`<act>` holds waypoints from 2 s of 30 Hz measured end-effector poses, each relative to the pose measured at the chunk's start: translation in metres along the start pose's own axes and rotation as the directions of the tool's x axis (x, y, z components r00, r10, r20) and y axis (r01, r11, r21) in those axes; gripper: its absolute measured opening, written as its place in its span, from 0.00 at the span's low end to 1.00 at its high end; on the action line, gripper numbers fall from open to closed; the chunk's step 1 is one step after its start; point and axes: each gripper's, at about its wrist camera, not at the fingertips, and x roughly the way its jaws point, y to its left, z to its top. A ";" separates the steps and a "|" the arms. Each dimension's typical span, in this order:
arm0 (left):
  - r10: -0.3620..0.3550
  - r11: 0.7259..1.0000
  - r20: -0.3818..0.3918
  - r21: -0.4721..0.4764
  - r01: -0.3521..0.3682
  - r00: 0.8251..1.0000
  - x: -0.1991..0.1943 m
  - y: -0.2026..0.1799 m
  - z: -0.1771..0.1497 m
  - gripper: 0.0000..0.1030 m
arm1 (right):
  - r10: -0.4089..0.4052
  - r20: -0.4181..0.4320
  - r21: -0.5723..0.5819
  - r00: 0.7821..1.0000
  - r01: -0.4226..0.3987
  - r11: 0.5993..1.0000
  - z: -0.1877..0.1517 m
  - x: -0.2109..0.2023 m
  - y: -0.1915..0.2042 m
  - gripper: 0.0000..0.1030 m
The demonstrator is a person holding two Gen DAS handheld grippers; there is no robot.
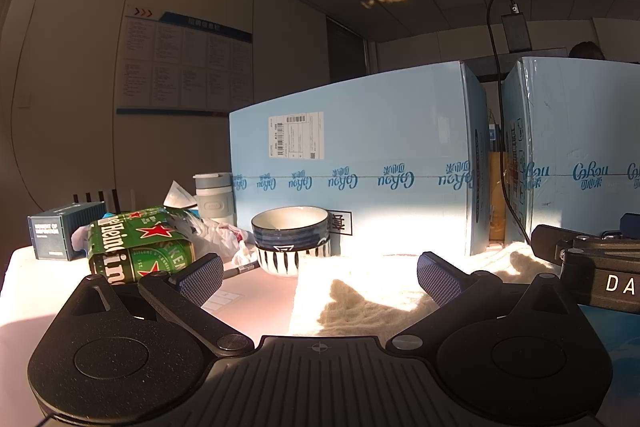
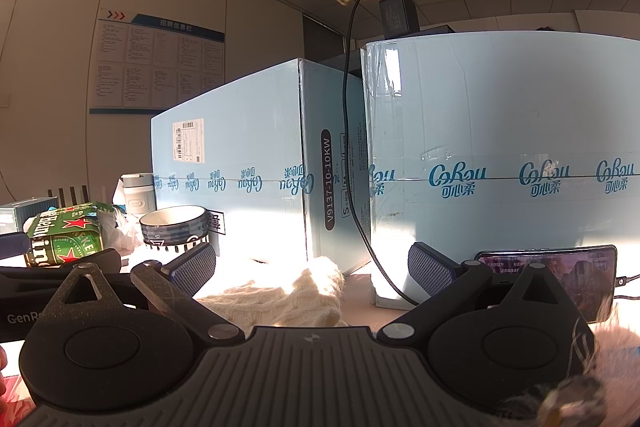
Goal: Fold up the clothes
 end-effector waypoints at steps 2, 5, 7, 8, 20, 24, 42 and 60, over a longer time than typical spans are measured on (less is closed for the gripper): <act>0.000 1.000 0.000 0.000 0.000 1.000 0.000 0.000 0.000 1.00 | 0.000 0.000 0.000 1.000 0.000 1.000 0.000 0.000 0.000 1.00; -0.001 1.000 0.000 0.000 0.001 1.000 0.000 0.000 0.000 1.00 | -0.001 0.000 0.000 1.000 0.001 1.000 0.000 0.000 0.000 1.00; 0.000 1.000 0.000 0.000 0.000 1.000 0.000 0.000 0.000 1.00 | 0.000 -0.001 0.000 1.000 0.000 1.000 0.000 0.000 0.000 1.00; 0.000 1.000 0.000 0.000 0.000 1.000 0.000 0.000 0.000 1.00 | 0.000 -0.001 0.001 1.000 0.000 1.000 0.000 0.000 0.000 1.00; 0.000 1.000 0.000 0.000 0.000 1.000 0.000 0.000 0.000 1.00 | 0.000 -0.002 0.000 1.000 0.000 1.000 0.000 0.001 0.000 1.00; 0.000 1.000 0.000 0.000 0.000 1.000 0.000 0.000 0.000 1.00 | 0.000 -0.003 0.001 1.000 0.000 1.000 0.000 0.001 0.000 1.00; 0.000 1.000 0.000 -0.001 0.000 1.000 0.000 0.000 0.000 1.00 | 0.000 -0.004 0.001 1.000 0.000 1.000 0.000 0.001 -0.001 1.00; 0.002 1.000 0.000 -0.001 -0.002 1.000 -0.001 -0.001 0.000 1.00 | -0.001 -0.005 0.002 1.000 0.001 1.000 0.000 0.002 0.000 1.00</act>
